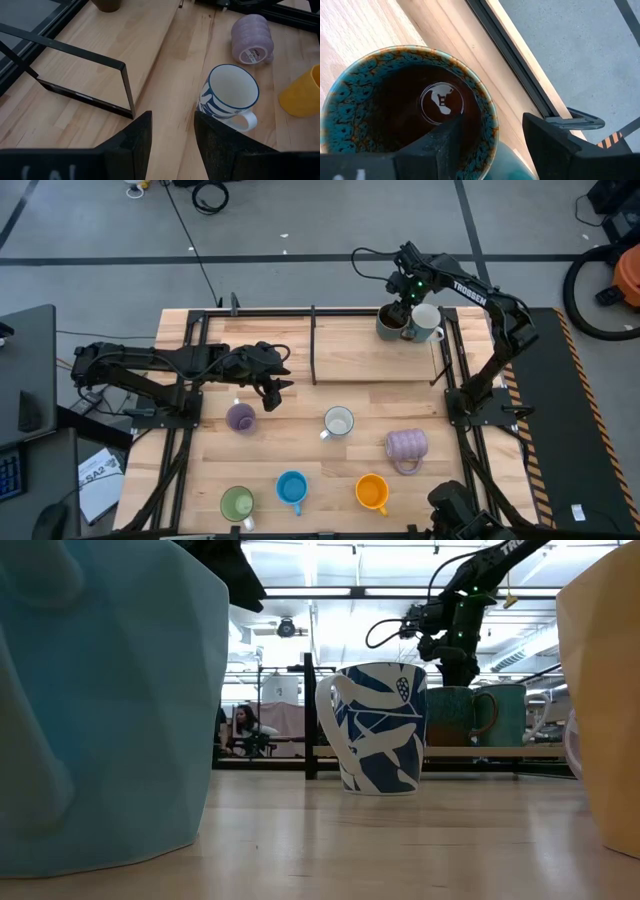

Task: Place coffee mugs
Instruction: Put the white patterned mug on the shelf

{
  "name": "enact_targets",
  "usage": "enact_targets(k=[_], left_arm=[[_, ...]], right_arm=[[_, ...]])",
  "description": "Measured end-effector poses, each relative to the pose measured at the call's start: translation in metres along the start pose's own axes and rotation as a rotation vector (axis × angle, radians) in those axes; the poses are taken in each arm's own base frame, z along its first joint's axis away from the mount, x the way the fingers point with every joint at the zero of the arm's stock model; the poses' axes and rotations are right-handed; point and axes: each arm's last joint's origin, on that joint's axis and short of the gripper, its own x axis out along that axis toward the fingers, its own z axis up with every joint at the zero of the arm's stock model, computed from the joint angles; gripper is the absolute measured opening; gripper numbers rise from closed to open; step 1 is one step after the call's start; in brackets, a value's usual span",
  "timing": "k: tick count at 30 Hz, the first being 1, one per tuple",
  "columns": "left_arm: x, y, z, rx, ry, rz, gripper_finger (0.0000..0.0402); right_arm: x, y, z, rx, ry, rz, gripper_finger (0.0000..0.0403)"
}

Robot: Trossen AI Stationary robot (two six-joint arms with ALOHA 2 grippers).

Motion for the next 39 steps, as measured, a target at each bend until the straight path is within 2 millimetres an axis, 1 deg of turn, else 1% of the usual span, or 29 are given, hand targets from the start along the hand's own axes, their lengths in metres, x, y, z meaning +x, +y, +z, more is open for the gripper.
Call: enact_targets(k=[5,12,16,19,22,27,34,39], left_arm=[[0.000,0.000,0.000,0.000,0.000,0.000,0.0153],[0.000,0.000,0.000,0.000,0.000,0.000,0.0153],[0.000,0.000,0.000,0.000,0.000,0.000,0.0153],[0.000,0.000,0.000,0.000,0.000,0.000,0.0153],[0.000,0.000,0.000,0.000,0.000,0.000,0.0153],[0.000,0.000,0.000,0.000,0.000,0.000,0.0153],[0.000,0.000,0.000,-0.001,0.000,0.000,0.0153],[0.000,0.000,0.000,-0.001,0.001,0.000,0.0153]], right_arm=[[-0.013,0.002,-0.003,-0.003,-0.035,-0.013,0.0215],[-0.045,0.008,-0.011,-0.011,-0.128,-0.042,0.0215],[-0.065,0.016,-0.018,0.008,-0.200,-0.028,0.0215],[-0.079,0.027,-0.021,0.012,-0.258,0.014,0.0215],[-0.089,0.042,-0.022,-0.035,-0.312,0.076,0.0215],[-0.100,0.075,-0.021,-0.072,-0.355,0.168,0.0215],[-0.102,0.126,-0.018,-0.139,-0.344,0.286,0.0215],[-0.102,0.155,-0.019,-0.181,-0.327,0.343,0.0215]])
